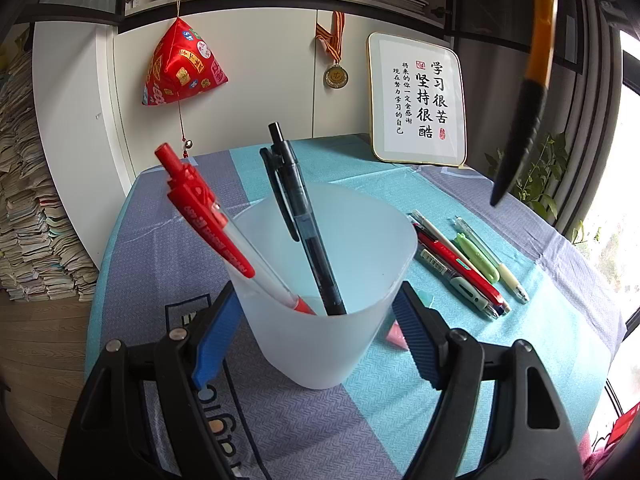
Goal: Organize stationery
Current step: 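Lift the orange marker with the right tool and drop it into the cup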
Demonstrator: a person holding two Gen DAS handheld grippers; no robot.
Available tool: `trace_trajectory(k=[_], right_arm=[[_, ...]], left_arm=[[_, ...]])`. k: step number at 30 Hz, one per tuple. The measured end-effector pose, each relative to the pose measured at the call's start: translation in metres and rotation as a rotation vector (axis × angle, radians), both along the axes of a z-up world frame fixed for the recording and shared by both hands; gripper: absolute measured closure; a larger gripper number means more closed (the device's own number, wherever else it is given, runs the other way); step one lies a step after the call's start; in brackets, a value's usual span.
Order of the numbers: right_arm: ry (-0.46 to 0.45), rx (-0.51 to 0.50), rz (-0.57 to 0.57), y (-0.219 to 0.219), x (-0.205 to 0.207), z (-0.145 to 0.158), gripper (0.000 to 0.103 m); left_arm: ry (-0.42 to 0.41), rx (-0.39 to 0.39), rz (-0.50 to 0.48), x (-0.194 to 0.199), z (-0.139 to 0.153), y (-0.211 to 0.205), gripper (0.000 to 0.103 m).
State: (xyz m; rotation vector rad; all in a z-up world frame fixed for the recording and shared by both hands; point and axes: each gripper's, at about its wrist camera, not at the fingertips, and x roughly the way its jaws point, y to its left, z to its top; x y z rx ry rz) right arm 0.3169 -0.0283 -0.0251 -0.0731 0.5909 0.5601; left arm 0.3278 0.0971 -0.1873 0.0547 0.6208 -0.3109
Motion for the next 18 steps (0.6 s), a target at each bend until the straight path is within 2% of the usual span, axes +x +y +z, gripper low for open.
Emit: trace_trajectory(k=[3, 7, 14, 18], right_arm=[[-0.001, 0.020, 0.027, 0.008, 0.005, 0.002, 0.089], [0.027, 0.038, 0.048, 0.019, 0.015, -0.011, 0.089], [0.202, 0.003, 0.028, 0.035, 0.055, -0.069, 0.089], [0.272, -0.003, 0.019, 0.035, 0.065, -0.090, 0.089]], left_arm=[[0.000, 0.000, 0.000, 0.000, 0.000, 0.000, 0.028], [0.000, 0.000, 0.000, 0.000, 0.000, 0.000, 0.028], [0.000, 0.000, 0.000, 0.000, 0.000, 0.000, 0.028], [0.000, 0.001, 0.000, 0.000, 0.000, 0.000, 0.028]])
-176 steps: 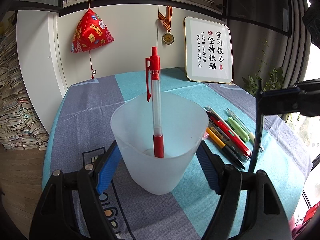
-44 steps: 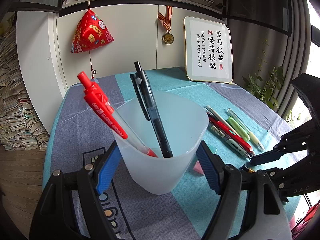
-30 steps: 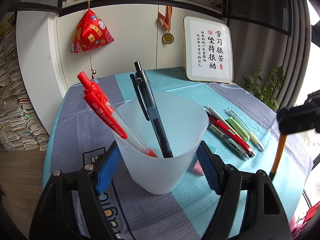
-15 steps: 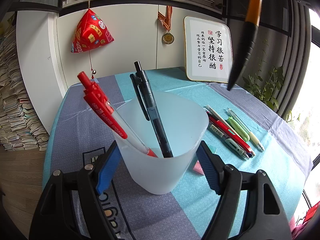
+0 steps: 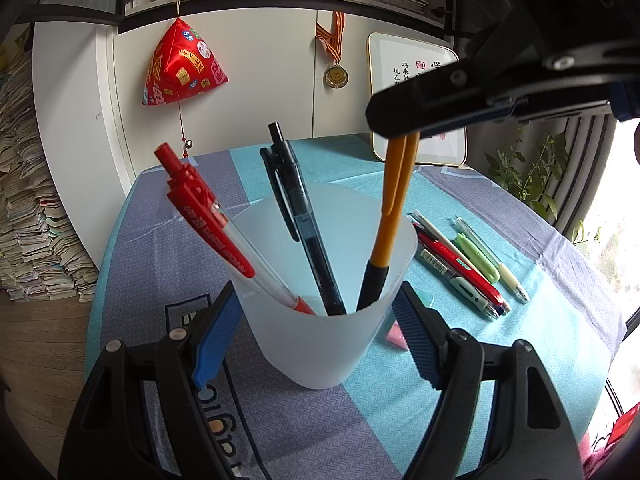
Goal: Organize stationery
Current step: 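Lift the orange marker with the right tool and drop it into the cup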
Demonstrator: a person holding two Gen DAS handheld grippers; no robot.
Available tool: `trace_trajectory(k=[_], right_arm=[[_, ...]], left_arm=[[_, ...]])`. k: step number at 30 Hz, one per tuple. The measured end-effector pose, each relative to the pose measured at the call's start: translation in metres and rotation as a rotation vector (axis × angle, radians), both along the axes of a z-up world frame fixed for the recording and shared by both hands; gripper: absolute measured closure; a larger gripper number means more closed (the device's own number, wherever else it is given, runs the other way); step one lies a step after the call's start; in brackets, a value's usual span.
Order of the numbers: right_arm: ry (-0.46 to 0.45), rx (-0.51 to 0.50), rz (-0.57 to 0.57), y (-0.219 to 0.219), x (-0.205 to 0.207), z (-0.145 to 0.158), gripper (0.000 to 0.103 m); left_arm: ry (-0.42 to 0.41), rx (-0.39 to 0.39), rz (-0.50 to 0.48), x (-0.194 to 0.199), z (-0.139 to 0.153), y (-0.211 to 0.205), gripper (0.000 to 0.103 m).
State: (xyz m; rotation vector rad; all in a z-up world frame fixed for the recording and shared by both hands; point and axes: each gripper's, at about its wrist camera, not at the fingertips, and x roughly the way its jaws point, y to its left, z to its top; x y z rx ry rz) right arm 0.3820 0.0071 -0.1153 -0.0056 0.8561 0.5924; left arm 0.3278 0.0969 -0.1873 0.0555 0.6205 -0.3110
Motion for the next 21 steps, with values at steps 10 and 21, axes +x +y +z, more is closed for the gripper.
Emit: trace_trajectory(k=[10, 21], right_arm=[[0.043, -0.003, 0.013, -0.001, 0.000, -0.010, 0.089], [0.032, 0.005, -0.026, -0.028, -0.010, -0.007, 0.089]], left_arm=[[0.000, 0.001, 0.000, -0.001, 0.000, 0.000, 0.028], [0.000, 0.002, 0.001, -0.001, 0.000, -0.001, 0.028]])
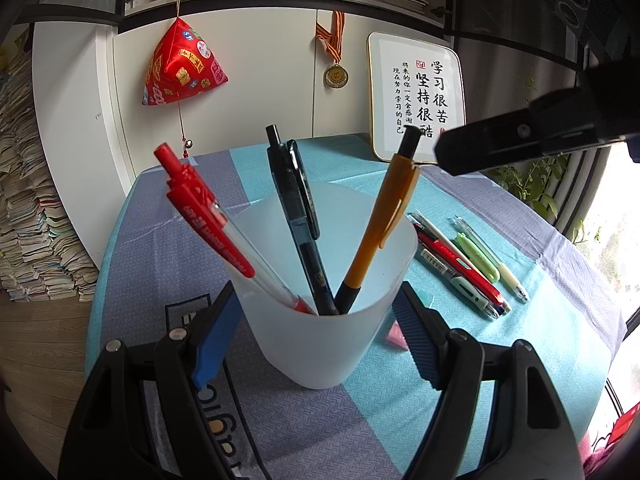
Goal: Organize stationery
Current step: 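Lift the orange marker with the right tool and drop it into the cup, then move the right tool over the red marker and grasp it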
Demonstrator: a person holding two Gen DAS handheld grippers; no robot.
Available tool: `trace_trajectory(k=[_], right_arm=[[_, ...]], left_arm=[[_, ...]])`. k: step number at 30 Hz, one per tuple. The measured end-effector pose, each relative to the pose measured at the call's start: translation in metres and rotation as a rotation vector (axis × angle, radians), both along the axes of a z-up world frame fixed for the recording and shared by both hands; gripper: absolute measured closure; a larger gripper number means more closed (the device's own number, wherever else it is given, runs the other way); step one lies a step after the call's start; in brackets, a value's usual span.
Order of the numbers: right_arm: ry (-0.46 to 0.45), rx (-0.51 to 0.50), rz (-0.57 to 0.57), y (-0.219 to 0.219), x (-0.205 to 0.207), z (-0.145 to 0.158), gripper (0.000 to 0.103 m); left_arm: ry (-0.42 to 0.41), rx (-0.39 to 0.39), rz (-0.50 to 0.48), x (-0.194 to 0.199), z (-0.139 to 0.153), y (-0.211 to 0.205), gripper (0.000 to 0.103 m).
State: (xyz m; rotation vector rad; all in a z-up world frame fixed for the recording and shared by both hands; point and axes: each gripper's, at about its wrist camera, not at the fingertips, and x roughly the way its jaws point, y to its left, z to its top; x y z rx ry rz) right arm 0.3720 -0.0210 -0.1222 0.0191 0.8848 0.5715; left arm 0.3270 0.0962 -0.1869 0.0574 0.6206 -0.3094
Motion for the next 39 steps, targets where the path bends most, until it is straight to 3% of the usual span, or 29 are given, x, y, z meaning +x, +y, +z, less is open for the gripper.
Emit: trace_trajectory(k=[4, 8, 14, 24, 29, 36, 39], right_arm=[[0.004, -0.095, -0.062, -0.022, -0.001, -0.017, 0.089], [0.081, -0.174, -0.094, -0.038, 0.001, -0.056, 0.089], [0.123, -0.207, -0.115, -0.048, 0.001, -0.089, 0.089], [0.116, -0.175, -0.163, -0.051, 0.049, -0.080, 0.089], [0.144, -0.210, -0.178, -0.043, 0.073, -0.086, 0.089], [0.182, -0.184, -0.162, -0.041, 0.079, -0.093, 0.082], [0.196, -0.174, -0.143, -0.039, 0.077, -0.093, 0.084]], left_arm=[[0.000, 0.000, 0.000, 0.000, 0.000, 0.000, 0.028], [-0.001, 0.001, 0.000, 0.000, 0.000, 0.000, 0.028], [-0.001, 0.002, 0.000, 0.000, 0.000, 0.000, 0.028], [-0.001, 0.002, 0.000, 0.000, 0.000, 0.000, 0.028], [-0.001, 0.002, 0.000, 0.000, 0.000, 0.000, 0.028], [-0.001, 0.002, 0.000, 0.000, 0.000, 0.001, 0.028], [0.000, 0.001, 0.000, 0.000, 0.000, 0.001, 0.028]])
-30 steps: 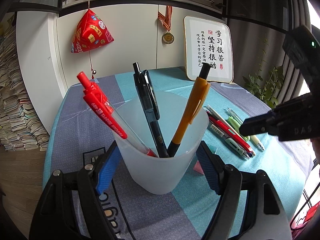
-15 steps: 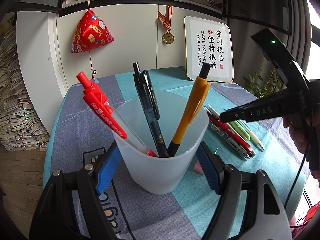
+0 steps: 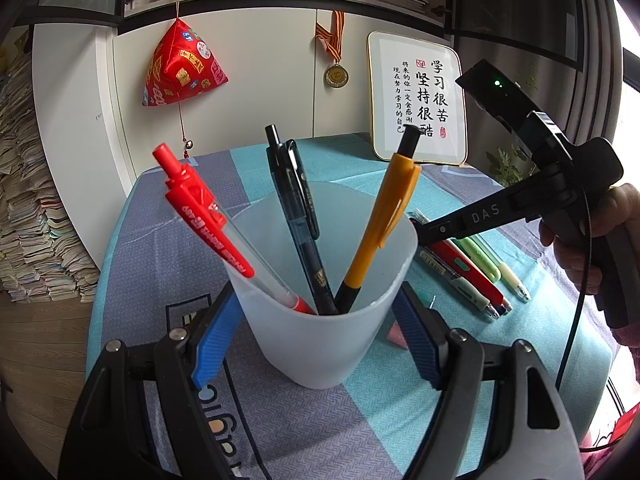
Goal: Organize stationery
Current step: 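Move the right tool over the red marker and grasp it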
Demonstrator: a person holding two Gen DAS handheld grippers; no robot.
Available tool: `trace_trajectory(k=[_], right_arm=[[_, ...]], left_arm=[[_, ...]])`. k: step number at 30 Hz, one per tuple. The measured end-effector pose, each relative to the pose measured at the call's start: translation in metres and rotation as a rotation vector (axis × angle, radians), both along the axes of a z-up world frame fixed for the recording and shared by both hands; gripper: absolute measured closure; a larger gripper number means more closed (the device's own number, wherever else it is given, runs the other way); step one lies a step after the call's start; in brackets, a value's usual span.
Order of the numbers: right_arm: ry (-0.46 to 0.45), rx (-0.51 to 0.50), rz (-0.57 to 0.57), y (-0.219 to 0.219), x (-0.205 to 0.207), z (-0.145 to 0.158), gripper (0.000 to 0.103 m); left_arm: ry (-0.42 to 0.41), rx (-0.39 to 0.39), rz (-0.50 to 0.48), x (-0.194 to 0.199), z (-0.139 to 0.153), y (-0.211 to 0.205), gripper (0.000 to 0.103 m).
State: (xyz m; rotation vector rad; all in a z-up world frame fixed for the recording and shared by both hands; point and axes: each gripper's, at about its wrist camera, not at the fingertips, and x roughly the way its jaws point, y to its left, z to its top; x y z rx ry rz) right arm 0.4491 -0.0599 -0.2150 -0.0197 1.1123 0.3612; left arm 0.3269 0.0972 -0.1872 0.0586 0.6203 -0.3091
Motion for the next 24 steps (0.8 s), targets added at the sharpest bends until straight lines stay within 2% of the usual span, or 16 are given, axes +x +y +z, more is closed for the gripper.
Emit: trace_trajectory(k=[1, 10, 16, 20, 24], right_arm=[[-0.001, -0.006, 0.003, 0.000, -0.002, 0.001, 0.090], [-0.006, 0.081, 0.027, -0.023, -0.056, 0.019, 0.090], [-0.002, 0.072, 0.093, -0.023, -0.096, 0.029, 0.090], [0.086, 0.132, 0.143, -0.020, -0.106, 0.020, 0.090], [0.116, 0.045, 0.153, -0.006, -0.105, 0.000, 0.090]], left_arm=[[0.000, 0.001, 0.000, 0.000, 0.000, 0.000, 0.028], [-0.001, 0.001, 0.000, 0.000, 0.000, 0.000, 0.028], [0.000, 0.001, 0.000, 0.000, 0.000, 0.000, 0.028], [-0.001, 0.002, 0.000, 0.000, 0.000, 0.000, 0.028], [-0.001, 0.001, 0.000, 0.000, 0.000, 0.000, 0.028]])
